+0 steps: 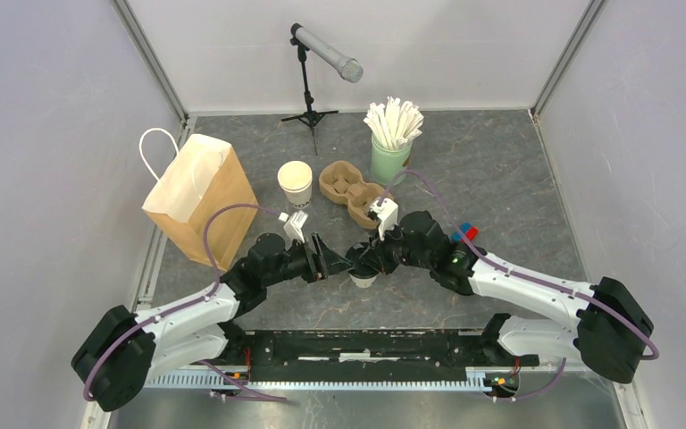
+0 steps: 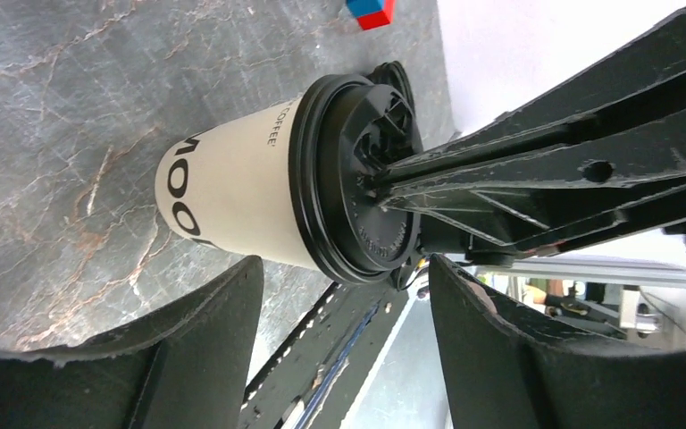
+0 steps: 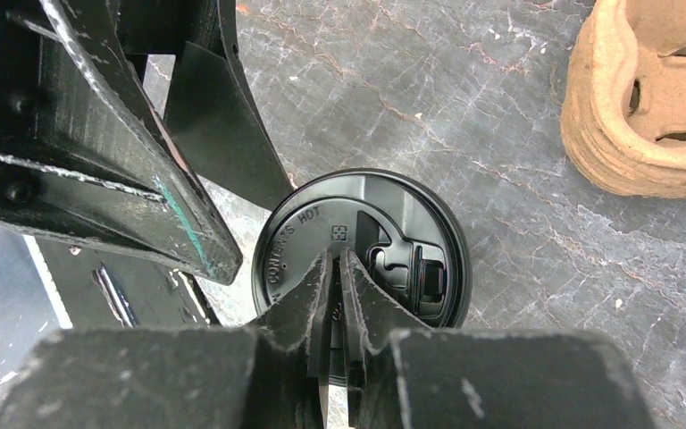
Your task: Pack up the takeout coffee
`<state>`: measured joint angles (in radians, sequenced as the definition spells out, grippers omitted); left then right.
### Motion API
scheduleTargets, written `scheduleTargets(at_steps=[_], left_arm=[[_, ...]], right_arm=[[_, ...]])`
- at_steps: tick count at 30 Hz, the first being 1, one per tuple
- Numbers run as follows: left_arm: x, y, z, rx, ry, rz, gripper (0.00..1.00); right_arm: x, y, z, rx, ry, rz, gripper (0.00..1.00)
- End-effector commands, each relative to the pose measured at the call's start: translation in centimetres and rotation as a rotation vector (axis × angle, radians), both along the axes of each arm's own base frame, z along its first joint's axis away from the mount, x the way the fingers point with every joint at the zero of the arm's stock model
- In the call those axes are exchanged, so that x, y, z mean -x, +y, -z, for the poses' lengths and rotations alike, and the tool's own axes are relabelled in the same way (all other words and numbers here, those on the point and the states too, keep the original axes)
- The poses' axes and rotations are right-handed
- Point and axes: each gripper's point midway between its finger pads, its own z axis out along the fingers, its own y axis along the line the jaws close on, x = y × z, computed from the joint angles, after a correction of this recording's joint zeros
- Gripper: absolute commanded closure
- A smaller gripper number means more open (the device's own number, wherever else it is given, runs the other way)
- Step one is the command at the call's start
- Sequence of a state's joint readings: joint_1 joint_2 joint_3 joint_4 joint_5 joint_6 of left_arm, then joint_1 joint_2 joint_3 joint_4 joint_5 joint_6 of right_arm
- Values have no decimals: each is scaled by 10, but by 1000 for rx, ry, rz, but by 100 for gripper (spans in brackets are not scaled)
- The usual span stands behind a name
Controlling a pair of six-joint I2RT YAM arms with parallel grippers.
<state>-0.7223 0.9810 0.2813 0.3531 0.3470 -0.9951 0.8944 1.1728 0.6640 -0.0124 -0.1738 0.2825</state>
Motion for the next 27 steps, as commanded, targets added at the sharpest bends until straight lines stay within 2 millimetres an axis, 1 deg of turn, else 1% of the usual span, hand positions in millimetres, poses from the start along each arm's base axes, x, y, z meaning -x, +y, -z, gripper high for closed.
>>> scheduleTargets(at_steps=[1,3,7,14,21,27], left_arm=[[1,-7,-18,145,7,-10,26],[1,-8,-14,144,30,-16,28],[3,-10,-5,133,75,-25,30],[2,-16,1,122,90,-39,33],[-2,-16,15,81,107,-63,36],[-4,-16,10,106,91,-71,32]], right_arm=[[4,-14,31,48,21,26,88],[8,-17,38,45,33,31,88],[10,-19,44,47,43,32,88],[9,-19,40,37,39,36,88],[12,-21,47,42,51,38,88],[15,-23,54,48,59,36,88]])
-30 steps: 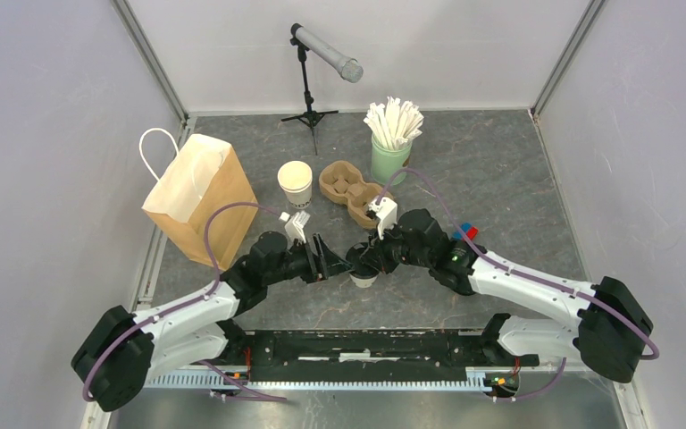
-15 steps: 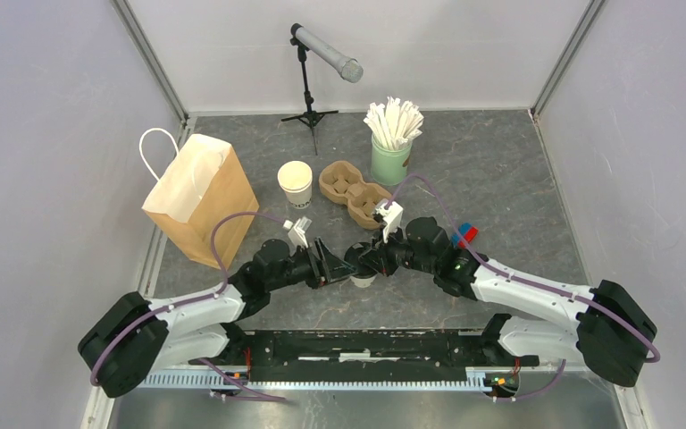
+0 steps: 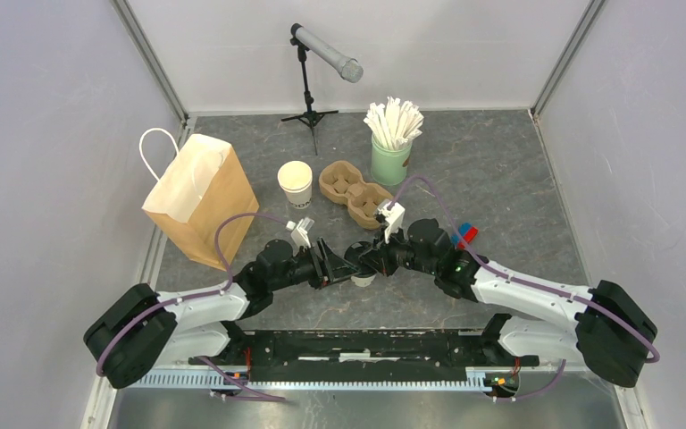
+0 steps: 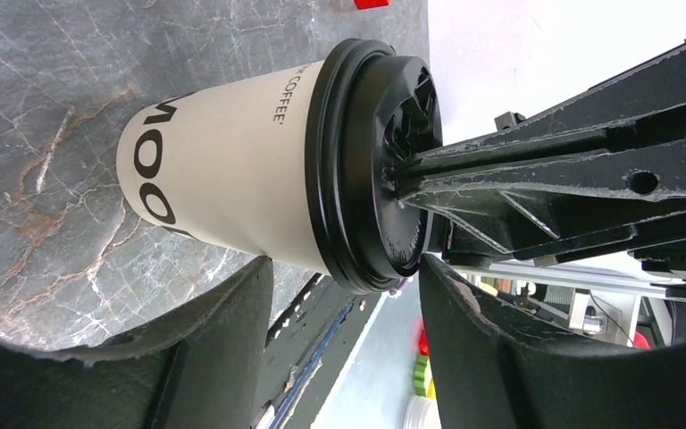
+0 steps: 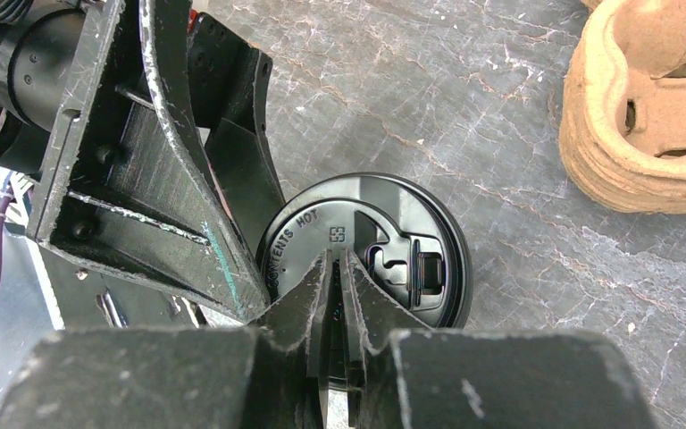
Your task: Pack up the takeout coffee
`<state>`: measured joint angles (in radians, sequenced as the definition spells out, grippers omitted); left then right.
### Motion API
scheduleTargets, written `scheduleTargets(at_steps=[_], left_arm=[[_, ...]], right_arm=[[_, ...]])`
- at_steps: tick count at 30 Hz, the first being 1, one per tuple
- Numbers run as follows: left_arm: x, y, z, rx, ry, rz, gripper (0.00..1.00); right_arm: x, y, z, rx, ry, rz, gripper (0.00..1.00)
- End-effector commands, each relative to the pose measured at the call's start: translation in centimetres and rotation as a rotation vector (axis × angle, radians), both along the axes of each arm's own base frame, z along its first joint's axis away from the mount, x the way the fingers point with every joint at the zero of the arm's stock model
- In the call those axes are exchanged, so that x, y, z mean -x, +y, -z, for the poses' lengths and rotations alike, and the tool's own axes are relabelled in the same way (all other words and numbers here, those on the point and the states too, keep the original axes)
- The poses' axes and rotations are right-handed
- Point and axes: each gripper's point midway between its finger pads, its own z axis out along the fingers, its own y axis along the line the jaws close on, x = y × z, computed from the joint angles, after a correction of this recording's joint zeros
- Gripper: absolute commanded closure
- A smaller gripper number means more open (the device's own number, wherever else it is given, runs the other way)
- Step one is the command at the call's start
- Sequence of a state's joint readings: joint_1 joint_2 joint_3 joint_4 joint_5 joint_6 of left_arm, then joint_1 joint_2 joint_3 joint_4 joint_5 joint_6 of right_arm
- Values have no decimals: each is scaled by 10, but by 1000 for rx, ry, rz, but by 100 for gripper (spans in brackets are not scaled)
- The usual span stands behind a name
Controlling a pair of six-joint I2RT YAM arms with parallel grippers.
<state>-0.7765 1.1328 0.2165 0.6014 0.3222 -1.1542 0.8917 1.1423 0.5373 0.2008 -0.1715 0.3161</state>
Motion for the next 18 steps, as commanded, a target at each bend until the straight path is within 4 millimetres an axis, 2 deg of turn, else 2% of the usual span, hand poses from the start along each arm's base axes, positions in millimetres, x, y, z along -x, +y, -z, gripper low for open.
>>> scheduleTargets(at_steps=[1,5,9,13,18], left_arm=[[-11,0,-5,21,-13,-62,32],[-13,0,-3,17,-8,-69,34],[-14,4,7,-14,14,-89,42],[-15,14,28,-112,38,-118,51],[-14,28,51,-221,61,-148,56]], right_arm=[[16,-25,52,150,109,14,88],[17,-25,54,150,113,10,88],[18,-26,57,156,116,11,88],[21,-29,63,161,122,11,88],[25,-34,73,172,134,15,88]])
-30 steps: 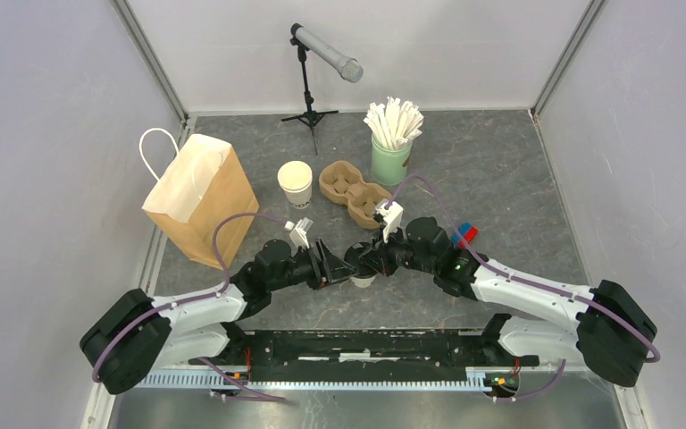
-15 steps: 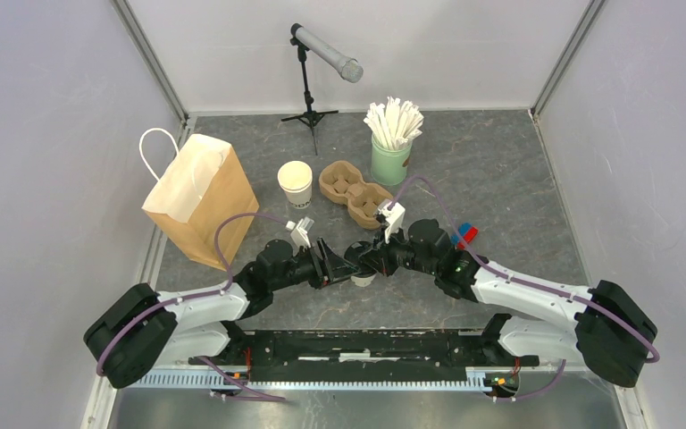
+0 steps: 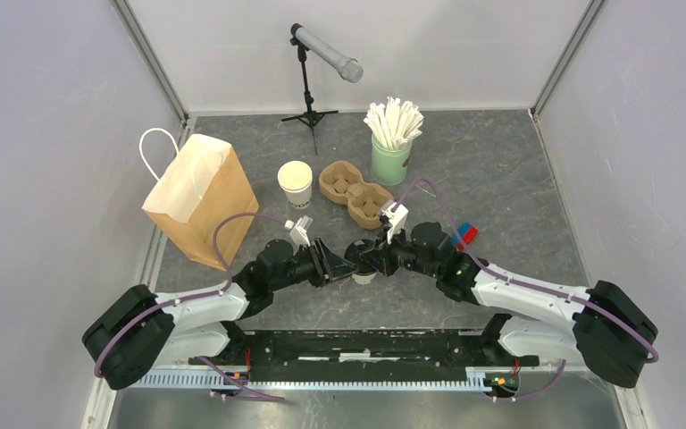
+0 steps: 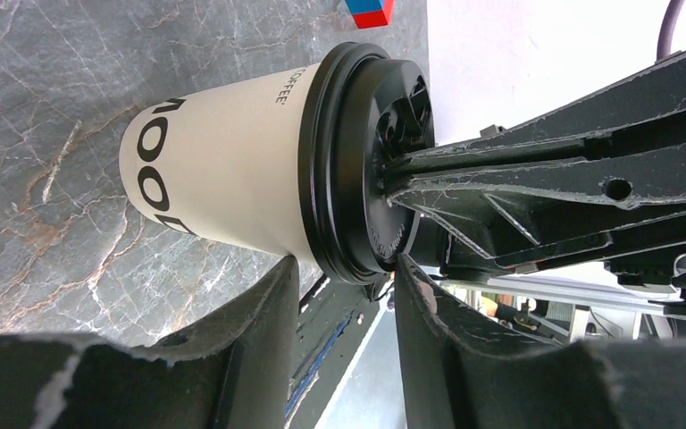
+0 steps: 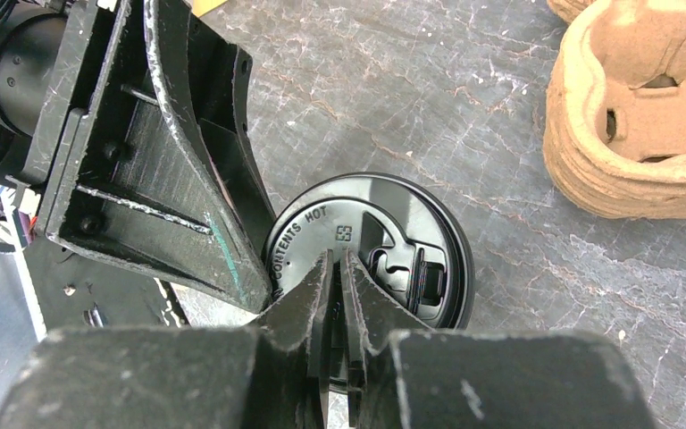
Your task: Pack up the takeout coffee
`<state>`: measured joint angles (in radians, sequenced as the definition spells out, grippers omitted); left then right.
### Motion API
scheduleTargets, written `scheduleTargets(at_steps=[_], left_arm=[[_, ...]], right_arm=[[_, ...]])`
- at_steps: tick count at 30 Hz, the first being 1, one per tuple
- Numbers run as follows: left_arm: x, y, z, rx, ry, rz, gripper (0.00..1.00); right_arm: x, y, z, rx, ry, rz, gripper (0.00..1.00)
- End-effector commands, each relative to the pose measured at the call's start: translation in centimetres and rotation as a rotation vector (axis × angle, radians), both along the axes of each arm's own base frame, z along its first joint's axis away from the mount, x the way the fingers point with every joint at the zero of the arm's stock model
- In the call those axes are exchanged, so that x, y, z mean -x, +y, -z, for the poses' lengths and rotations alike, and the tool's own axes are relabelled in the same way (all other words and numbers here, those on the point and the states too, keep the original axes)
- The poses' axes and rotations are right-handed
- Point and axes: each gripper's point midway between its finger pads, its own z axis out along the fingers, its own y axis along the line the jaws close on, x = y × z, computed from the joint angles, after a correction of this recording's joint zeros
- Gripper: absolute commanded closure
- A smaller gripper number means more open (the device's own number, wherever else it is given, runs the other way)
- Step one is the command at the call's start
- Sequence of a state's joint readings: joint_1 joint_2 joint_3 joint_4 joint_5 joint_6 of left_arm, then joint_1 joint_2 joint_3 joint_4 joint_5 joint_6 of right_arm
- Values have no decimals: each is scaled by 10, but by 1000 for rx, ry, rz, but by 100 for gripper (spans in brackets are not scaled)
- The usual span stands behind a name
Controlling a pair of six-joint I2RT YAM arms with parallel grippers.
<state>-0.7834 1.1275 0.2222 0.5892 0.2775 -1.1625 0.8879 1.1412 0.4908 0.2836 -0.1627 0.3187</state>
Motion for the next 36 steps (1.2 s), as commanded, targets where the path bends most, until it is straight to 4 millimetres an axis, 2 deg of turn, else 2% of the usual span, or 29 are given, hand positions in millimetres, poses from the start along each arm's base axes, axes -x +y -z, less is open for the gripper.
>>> scheduleTargets(at_steps=[1,5,7,9,11,16,19,21,27,31,36], left_arm=[[-7,29,55,-228,69,-111,57],[-7,29,57,-235,72,-106,58],[-7,25,48,-202,61,-93,58],[-7,19,31,-159,35,-75,53],[-10,16,16,-141,7,-70,47],[-19,20,-7,-189,-66,-88,38],[-24,23,-15,-221,-104,-95,35],[-25,22,-19,-230,-126,-85,33],[-34,16,-20,-279,-166,-56,33],[-40,11,-17,-318,-176,-36,36],[-45,9,-11,-369,-179,-16,40]], right_arm=[[28,-34,72,200,162,3,88],[29,-36,76,201,169,4,88],[28,-33,73,196,167,1,88],[25,-29,65,188,160,-2,87],[20,-22,51,173,142,-10,87],[1,-4,-12,109,53,-15,83],[-10,-8,-35,118,7,19,79],[-16,-13,-44,125,-16,46,76],[-27,-31,-52,131,-49,104,71],[-32,-39,-47,150,-41,118,67],[-34,-37,-41,139,-23,88,66]])
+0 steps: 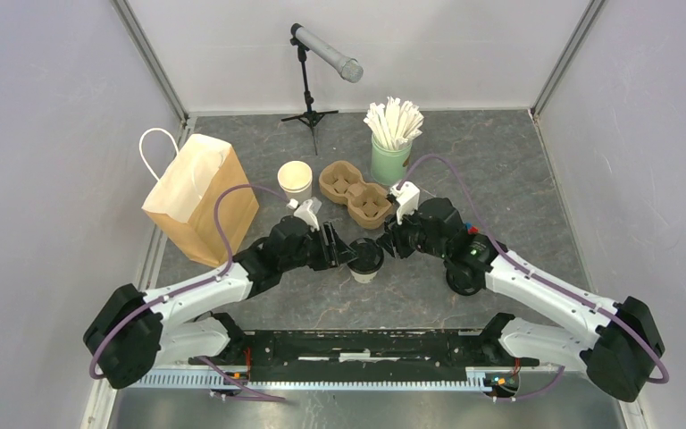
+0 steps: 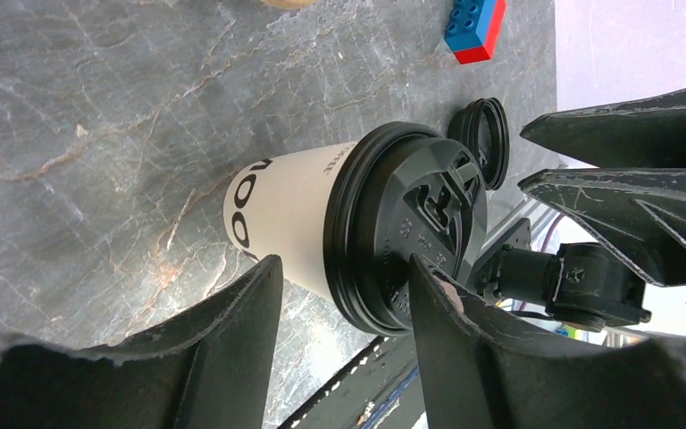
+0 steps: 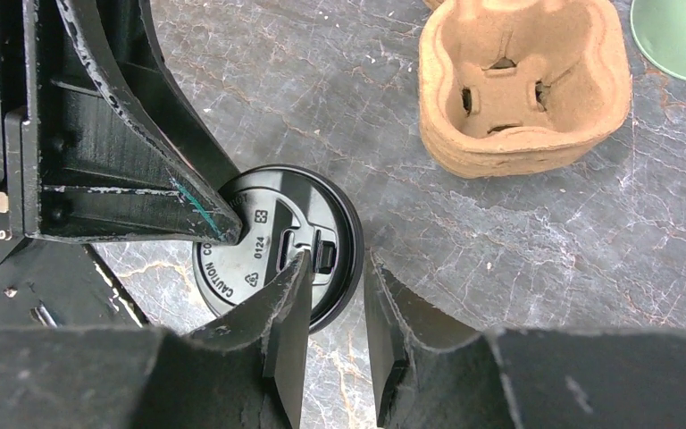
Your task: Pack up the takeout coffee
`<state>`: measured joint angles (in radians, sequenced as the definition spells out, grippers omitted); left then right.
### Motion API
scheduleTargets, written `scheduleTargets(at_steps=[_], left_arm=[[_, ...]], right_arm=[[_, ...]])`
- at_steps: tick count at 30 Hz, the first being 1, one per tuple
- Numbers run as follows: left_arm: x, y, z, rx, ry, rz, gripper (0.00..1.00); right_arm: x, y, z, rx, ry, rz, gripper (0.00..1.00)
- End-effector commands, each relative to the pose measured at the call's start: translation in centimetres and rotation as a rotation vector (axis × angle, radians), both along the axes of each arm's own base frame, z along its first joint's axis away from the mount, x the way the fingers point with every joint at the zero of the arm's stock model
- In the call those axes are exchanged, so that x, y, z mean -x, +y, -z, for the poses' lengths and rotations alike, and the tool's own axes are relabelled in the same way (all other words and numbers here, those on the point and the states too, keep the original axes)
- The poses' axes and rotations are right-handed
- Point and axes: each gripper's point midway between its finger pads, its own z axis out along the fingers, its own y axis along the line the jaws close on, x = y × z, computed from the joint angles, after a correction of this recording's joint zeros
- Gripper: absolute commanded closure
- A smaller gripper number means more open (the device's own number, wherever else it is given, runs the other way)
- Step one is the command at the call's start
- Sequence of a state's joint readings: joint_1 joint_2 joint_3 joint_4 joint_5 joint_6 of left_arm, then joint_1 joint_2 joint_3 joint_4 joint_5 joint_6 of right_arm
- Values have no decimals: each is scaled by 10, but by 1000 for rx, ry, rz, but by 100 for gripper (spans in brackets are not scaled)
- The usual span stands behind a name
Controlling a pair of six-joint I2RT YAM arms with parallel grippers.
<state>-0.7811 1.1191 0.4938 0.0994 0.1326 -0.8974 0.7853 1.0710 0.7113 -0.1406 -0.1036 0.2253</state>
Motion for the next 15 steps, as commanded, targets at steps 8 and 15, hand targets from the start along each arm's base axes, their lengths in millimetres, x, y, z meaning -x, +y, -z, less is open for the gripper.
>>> scheduleTargets(at_steps=[8,15], left_arm=[[-8,3,7,-89,-51,31,46],[4,11,41,-127,24,29,51]], right_arm=[[-6,1,20,-2,27,-33,67],[18,-17,83,31,135,-13,71]])
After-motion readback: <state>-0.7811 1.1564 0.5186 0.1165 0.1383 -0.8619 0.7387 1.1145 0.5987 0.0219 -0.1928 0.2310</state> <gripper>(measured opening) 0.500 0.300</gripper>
